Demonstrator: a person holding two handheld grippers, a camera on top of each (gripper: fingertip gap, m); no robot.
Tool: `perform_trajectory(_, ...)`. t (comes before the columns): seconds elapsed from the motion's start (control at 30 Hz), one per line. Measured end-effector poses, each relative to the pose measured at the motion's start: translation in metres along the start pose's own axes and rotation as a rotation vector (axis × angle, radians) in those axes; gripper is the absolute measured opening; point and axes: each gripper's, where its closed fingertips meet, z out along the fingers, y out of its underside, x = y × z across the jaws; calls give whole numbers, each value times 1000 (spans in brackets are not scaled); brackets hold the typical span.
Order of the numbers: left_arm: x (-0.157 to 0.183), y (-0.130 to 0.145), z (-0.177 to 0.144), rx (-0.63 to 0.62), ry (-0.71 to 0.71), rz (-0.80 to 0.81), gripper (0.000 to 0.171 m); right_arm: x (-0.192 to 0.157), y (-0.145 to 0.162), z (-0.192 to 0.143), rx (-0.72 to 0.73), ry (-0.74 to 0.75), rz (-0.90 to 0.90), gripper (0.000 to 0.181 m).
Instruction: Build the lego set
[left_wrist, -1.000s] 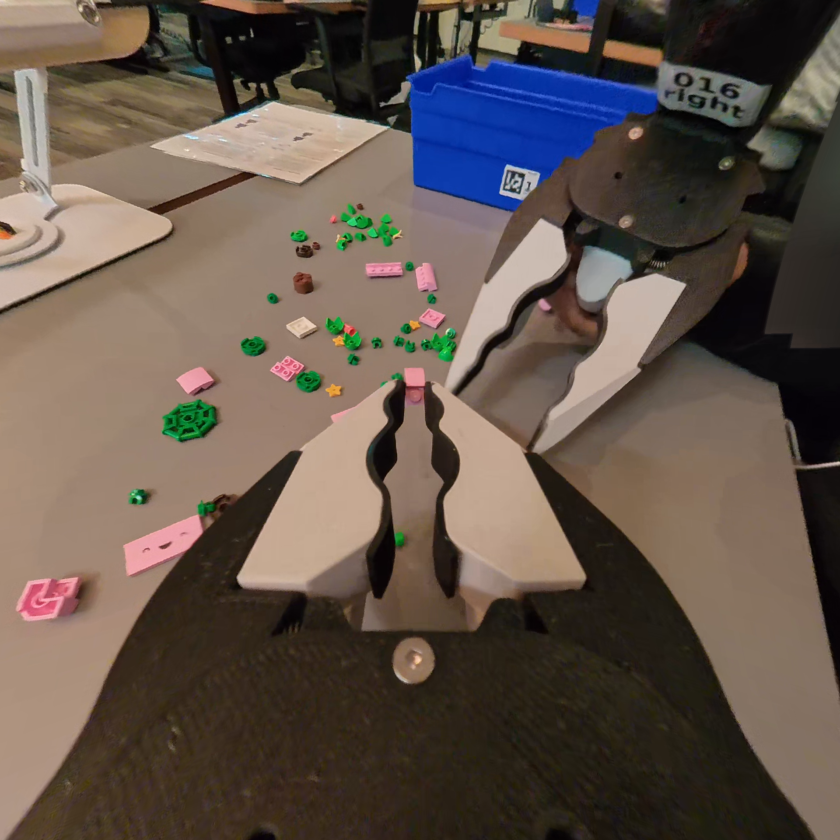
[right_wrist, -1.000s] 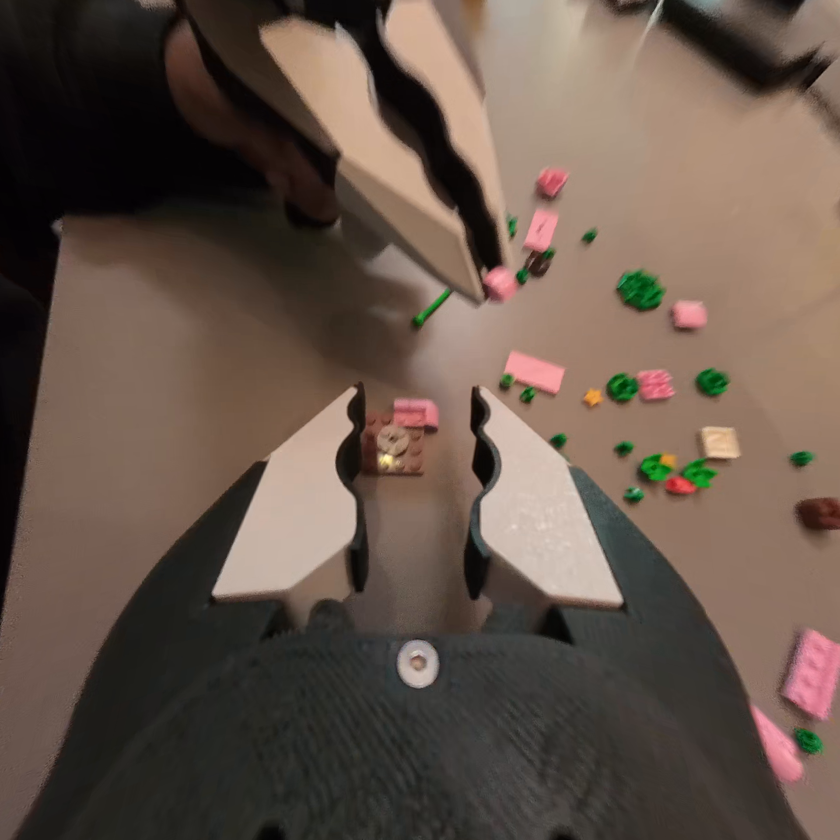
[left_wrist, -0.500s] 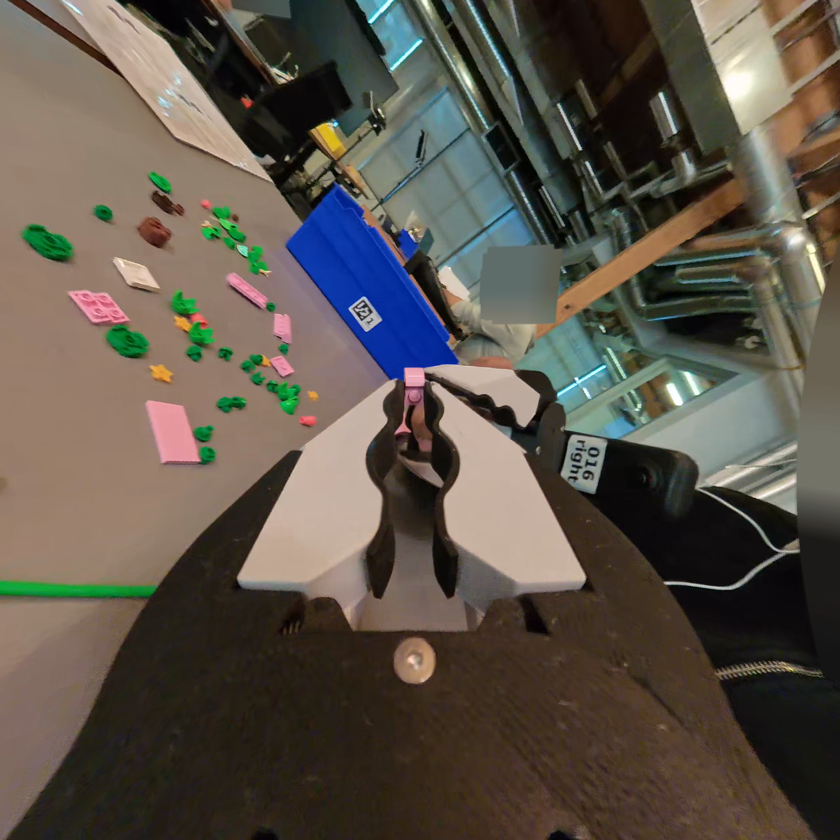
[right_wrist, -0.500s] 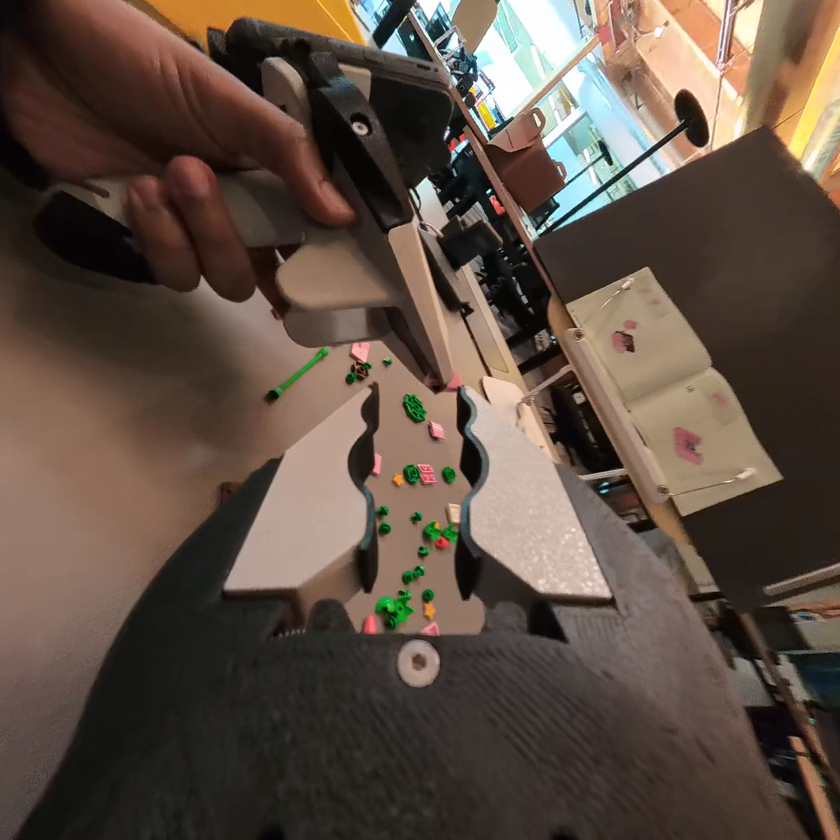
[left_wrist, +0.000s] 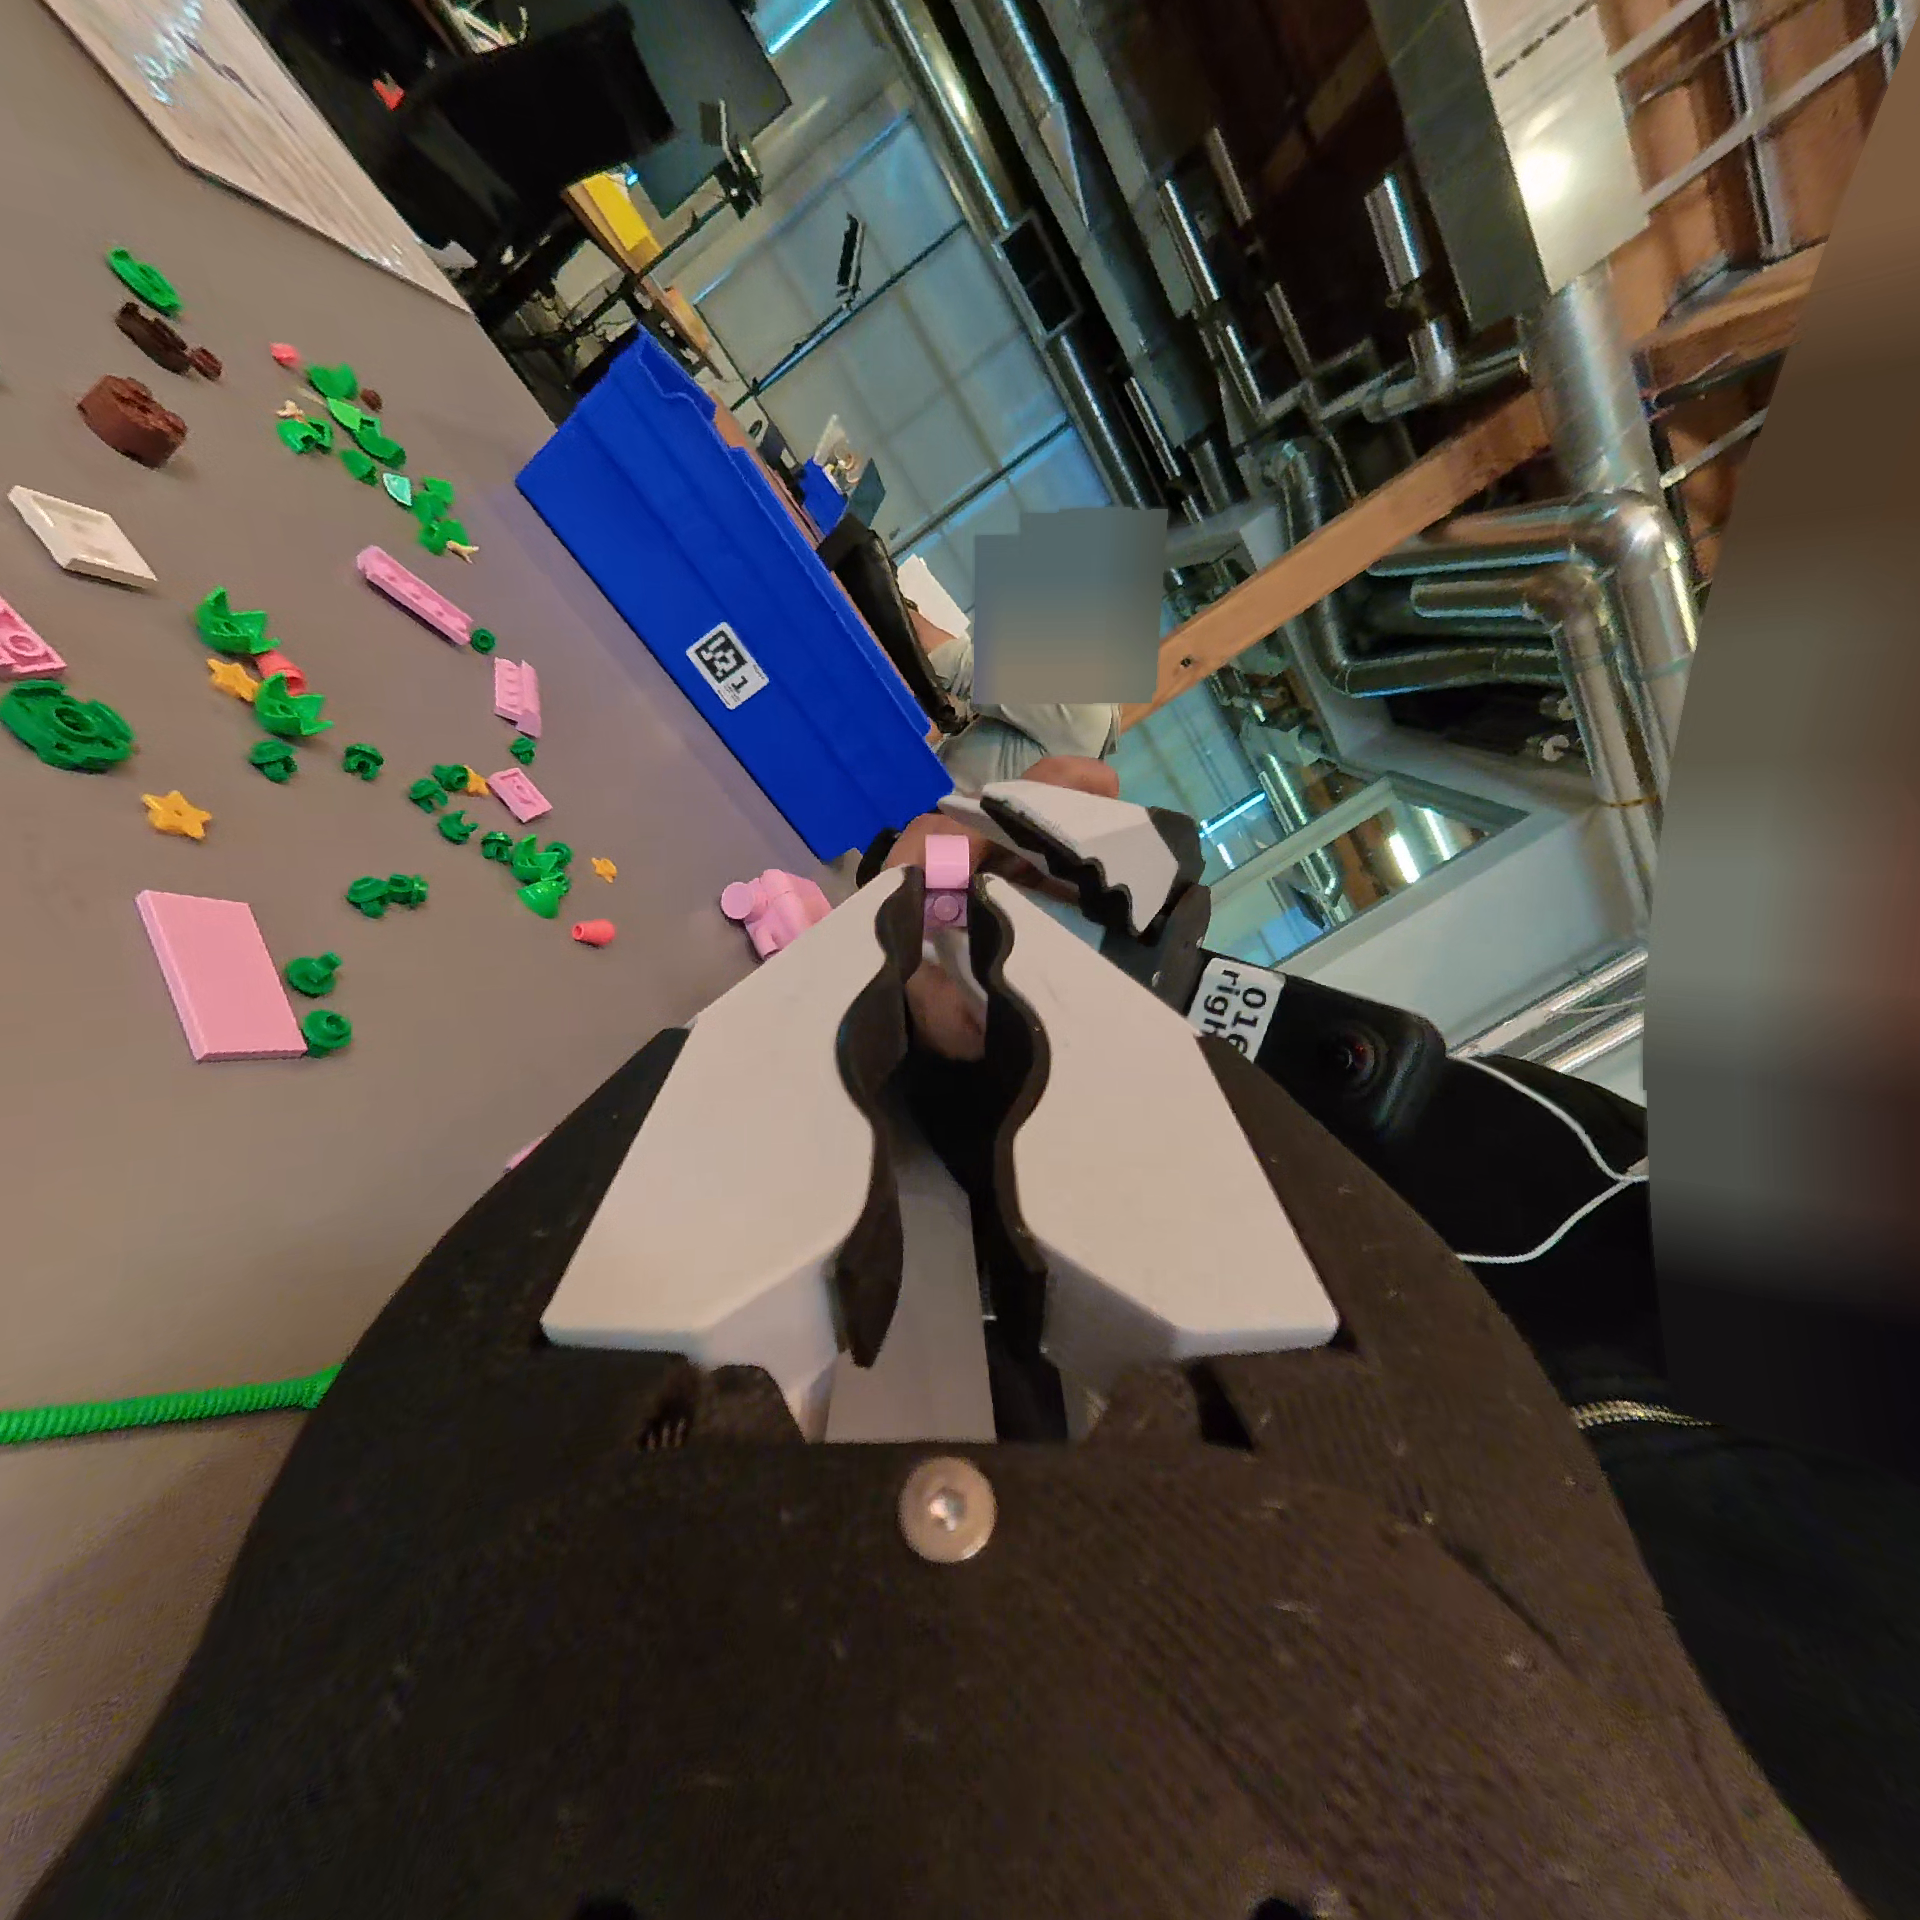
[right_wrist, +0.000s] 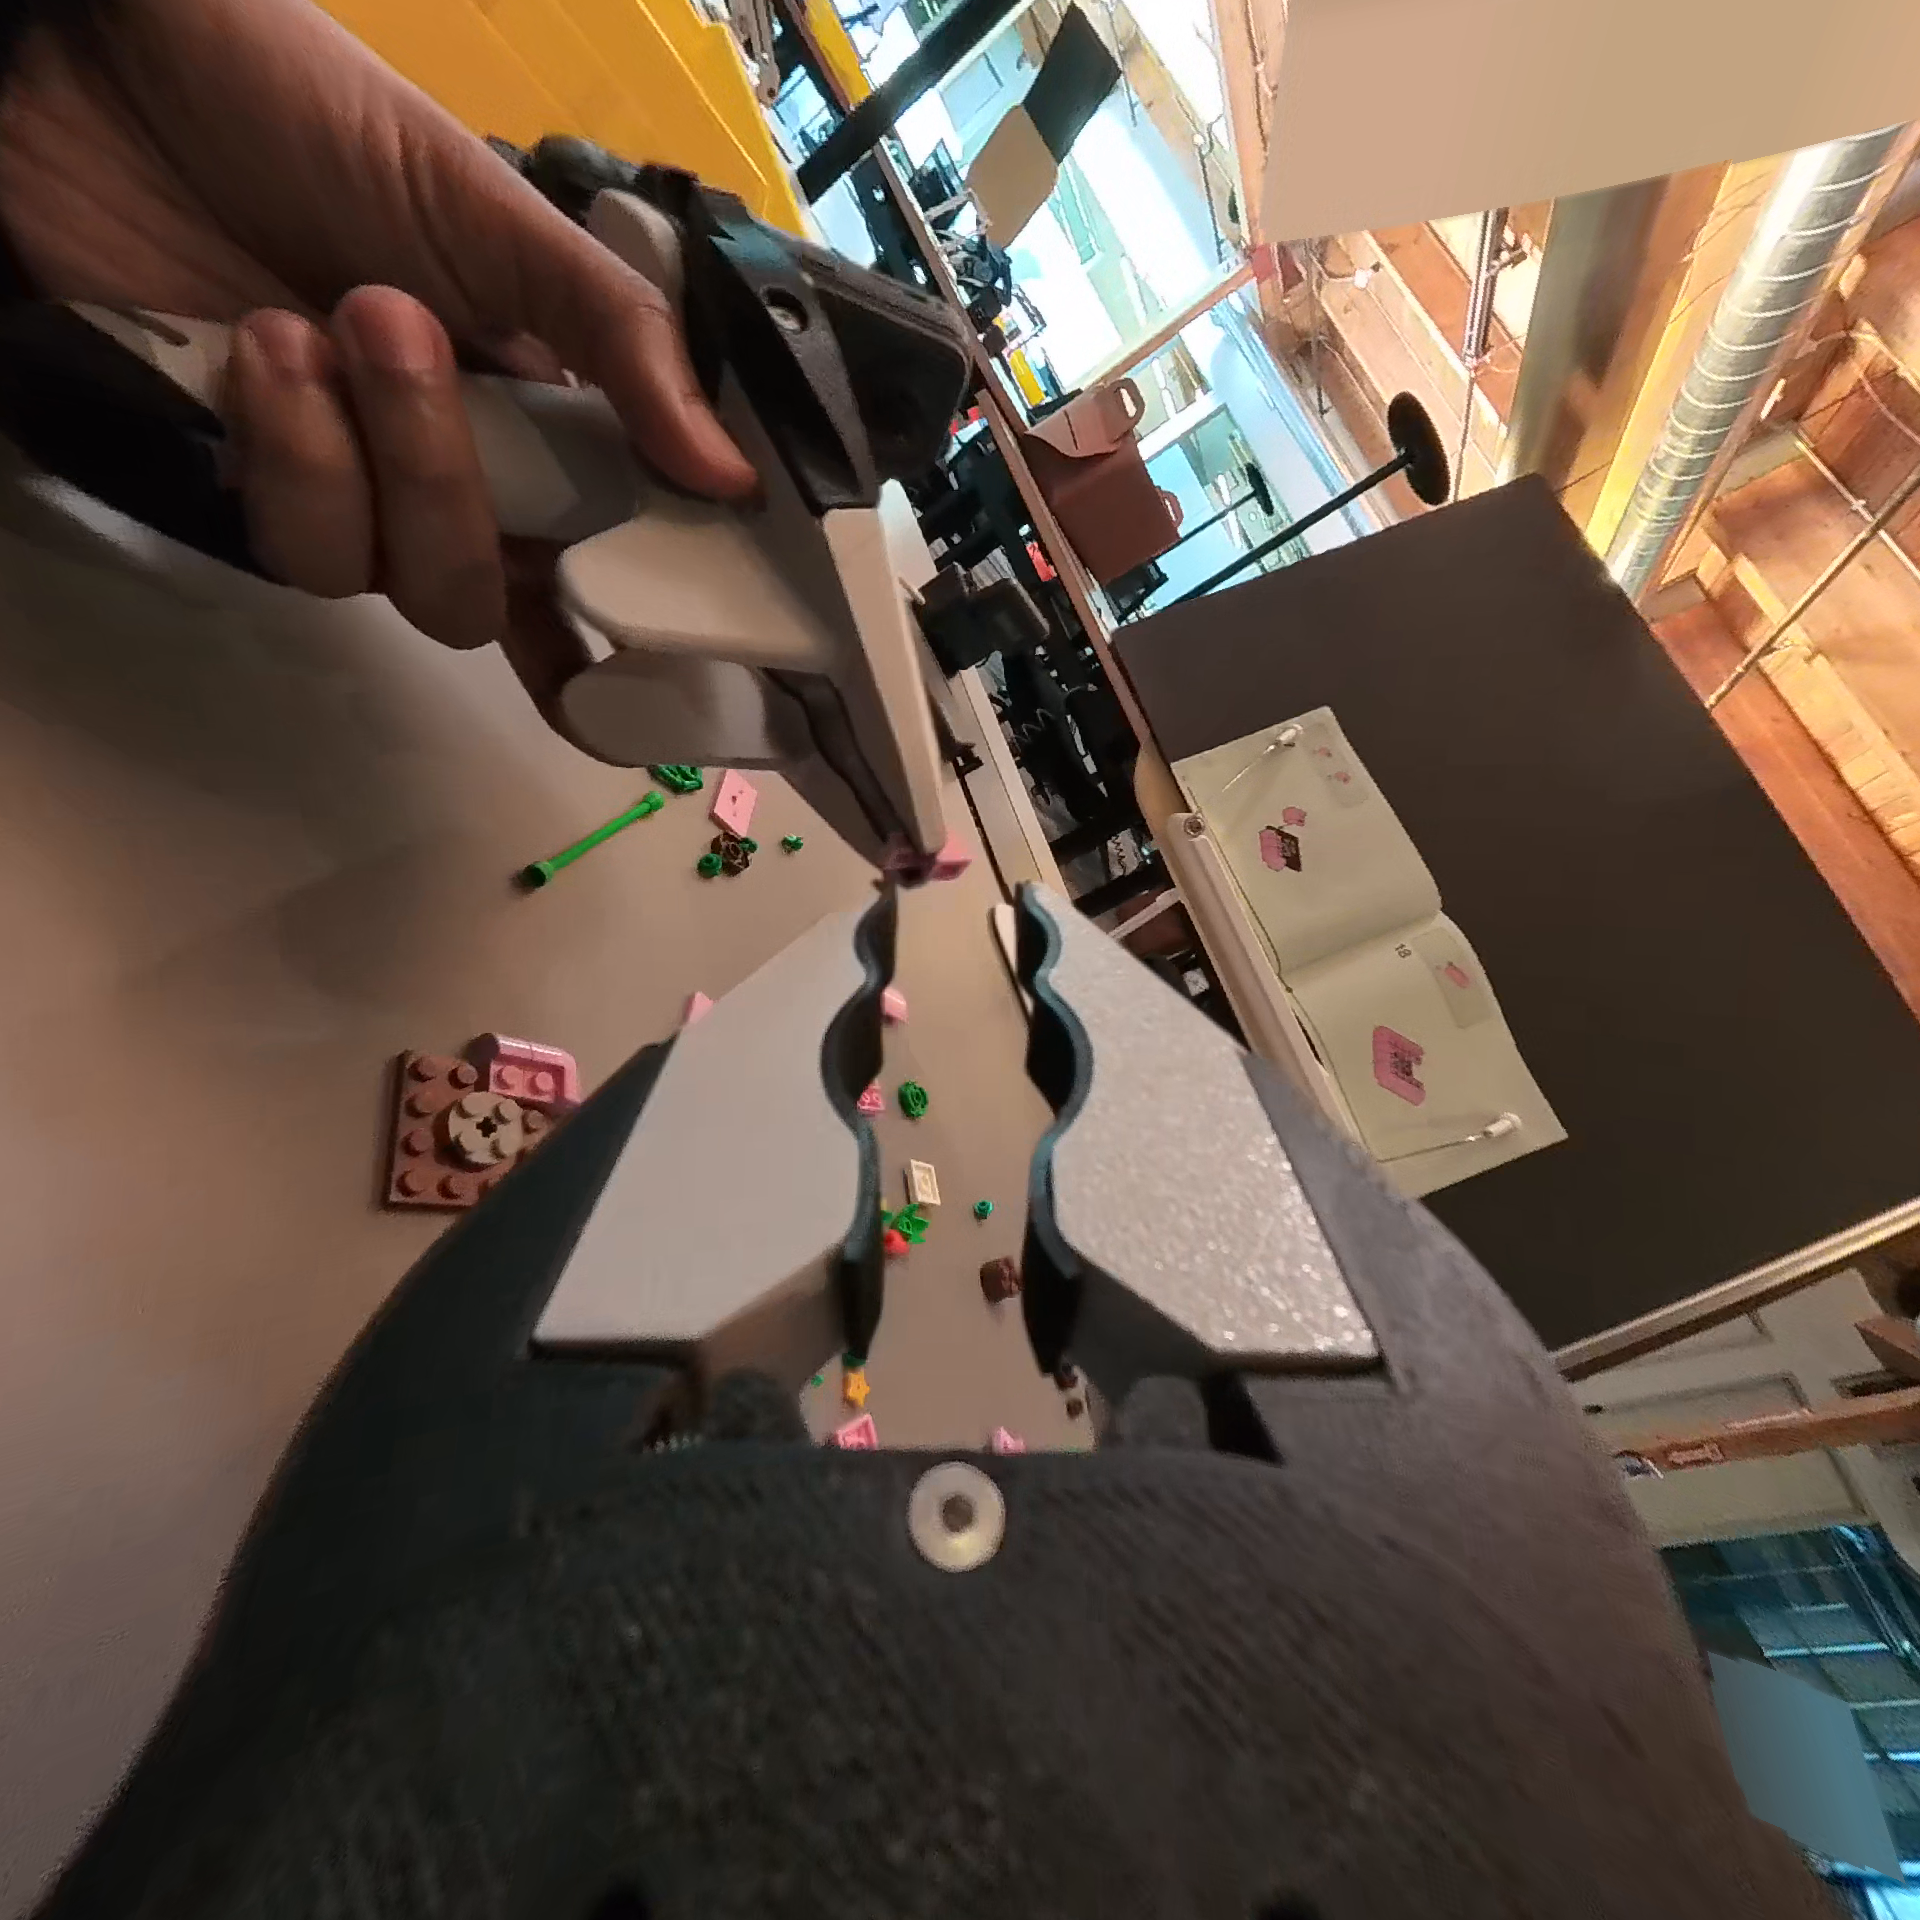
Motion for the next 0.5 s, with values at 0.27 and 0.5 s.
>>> perform_trajectory(0.27, 6, 1, 1, -4, 63, -64, 4, -13, -6, 3, 19, -30, -27, 29)
perform_trajectory(0.5, 8, 8, 3, -41, 83, -88, 4, -8, -9, 0, 35, -11, -27, 15)
